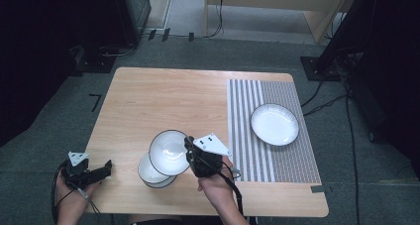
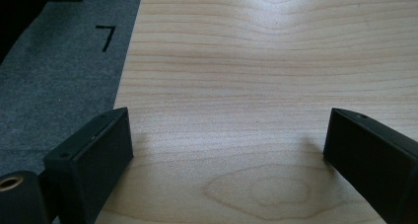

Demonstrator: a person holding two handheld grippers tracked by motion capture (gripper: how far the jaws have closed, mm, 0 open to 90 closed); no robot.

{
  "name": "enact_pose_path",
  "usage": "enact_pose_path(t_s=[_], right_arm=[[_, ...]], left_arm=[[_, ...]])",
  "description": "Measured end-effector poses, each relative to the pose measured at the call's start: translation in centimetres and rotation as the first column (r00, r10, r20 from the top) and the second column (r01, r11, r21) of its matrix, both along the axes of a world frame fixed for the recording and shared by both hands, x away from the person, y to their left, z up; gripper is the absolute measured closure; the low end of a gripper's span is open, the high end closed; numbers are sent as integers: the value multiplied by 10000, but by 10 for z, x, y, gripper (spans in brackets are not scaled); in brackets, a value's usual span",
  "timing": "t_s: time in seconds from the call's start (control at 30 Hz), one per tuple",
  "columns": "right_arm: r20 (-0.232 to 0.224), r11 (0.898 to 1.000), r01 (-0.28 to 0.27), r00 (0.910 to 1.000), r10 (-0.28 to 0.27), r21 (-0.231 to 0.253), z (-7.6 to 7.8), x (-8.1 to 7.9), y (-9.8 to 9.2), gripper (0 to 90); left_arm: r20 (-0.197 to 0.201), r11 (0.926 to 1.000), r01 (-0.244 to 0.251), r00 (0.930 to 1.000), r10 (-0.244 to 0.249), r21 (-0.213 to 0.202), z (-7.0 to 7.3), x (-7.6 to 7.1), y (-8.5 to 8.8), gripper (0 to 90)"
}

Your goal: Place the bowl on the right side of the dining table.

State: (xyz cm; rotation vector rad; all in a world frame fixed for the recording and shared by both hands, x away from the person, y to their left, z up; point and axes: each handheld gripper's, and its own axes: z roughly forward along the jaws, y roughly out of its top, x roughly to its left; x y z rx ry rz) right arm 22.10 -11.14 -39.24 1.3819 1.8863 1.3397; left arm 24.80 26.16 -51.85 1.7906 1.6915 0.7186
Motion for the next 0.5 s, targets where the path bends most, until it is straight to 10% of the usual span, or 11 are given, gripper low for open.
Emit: enact_pose_path(t_s=[0.5], right_arm=[[31, 9999, 105, 9999, -105, 57, 1, 1, -9, 839]], left_arm=[[2, 10000, 10, 10000, -10, 19, 0, 0, 0, 42]])
